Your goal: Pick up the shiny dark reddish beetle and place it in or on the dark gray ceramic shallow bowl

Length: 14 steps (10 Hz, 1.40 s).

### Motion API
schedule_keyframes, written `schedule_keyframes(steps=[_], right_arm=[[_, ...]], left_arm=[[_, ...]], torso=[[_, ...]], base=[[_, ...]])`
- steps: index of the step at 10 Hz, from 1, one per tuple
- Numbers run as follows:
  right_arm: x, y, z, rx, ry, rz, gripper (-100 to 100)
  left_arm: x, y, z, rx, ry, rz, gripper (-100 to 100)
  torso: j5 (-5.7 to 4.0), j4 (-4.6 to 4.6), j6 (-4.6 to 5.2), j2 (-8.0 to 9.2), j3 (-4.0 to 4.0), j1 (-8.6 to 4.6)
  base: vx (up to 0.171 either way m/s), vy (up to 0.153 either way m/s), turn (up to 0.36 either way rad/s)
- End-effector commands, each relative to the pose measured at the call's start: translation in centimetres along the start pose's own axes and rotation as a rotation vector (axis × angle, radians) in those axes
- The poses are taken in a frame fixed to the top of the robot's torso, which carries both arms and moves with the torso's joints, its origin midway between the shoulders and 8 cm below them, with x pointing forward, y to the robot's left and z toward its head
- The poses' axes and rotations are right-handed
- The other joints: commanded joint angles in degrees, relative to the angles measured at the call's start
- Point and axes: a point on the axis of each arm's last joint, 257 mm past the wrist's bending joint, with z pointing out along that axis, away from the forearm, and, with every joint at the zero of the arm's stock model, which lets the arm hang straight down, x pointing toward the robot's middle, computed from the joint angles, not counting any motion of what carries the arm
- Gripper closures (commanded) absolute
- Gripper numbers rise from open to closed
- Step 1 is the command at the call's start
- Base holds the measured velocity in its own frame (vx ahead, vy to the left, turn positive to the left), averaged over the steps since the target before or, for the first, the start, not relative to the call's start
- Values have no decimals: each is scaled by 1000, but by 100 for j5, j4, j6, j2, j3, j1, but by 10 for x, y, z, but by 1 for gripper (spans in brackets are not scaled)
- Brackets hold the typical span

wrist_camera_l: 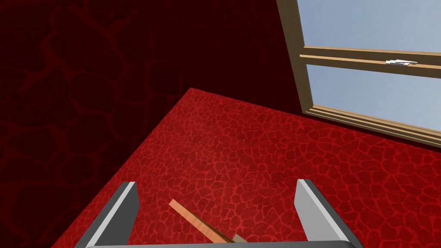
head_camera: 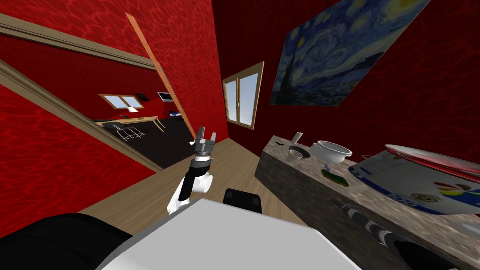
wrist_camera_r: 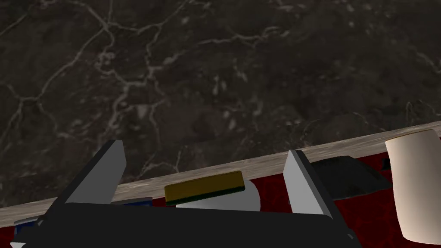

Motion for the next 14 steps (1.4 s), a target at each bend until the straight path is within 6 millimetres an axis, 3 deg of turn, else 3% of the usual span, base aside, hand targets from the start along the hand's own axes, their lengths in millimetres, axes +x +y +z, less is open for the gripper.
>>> schedule_keyframes(steps=[1, 4, 7, 9, 12, 13, 14], right_arm=[[-16, -12, -3, 50, -13, -31, -100], [-55, -68, -21, 216, -42, -95, -100], [-64, -108, -37, 332, -43, -114, -100], [-56, -125, -42, 376, -29, -108, -100], [-53, -126, -43, 381, -25, -105, -100], [-52, -127, -43, 382, -24, -105, 0], [-45, -132, -41, 384, -26, -97, -100]], left_arm=[[0, 0, 0, 0, 0, 0, 0], [0, 0, 0, 0, 0, 0, 0], [0, 0, 0, 0, 0, 0, 0], [0, 0, 0, 0, 0, 0, 0], [0, 0, 0, 0, 0, 0, 0], [0, 0, 0, 0, 0, 0, 0], [0, 0, 0, 0, 0, 0, 0]], torso=[[0, 0, 0, 0, 0, 0], [-1, 0, -3, -1, -1, -5], [-11, -3, 3, -6, -5, -41], [-11, -3, 7, -8, -5, -30], [2, 8, 9, 39, 21, 31], [6, 11, 12, 52, 28, 46], [9, 13, 12, 58, 33, 57]], base=[[129, -86, 101], [187, -113, 298], [184, -219, 281], [164, -187, 174], [42, -61, 48], [4, -7, -2], [14, -30, 45]])
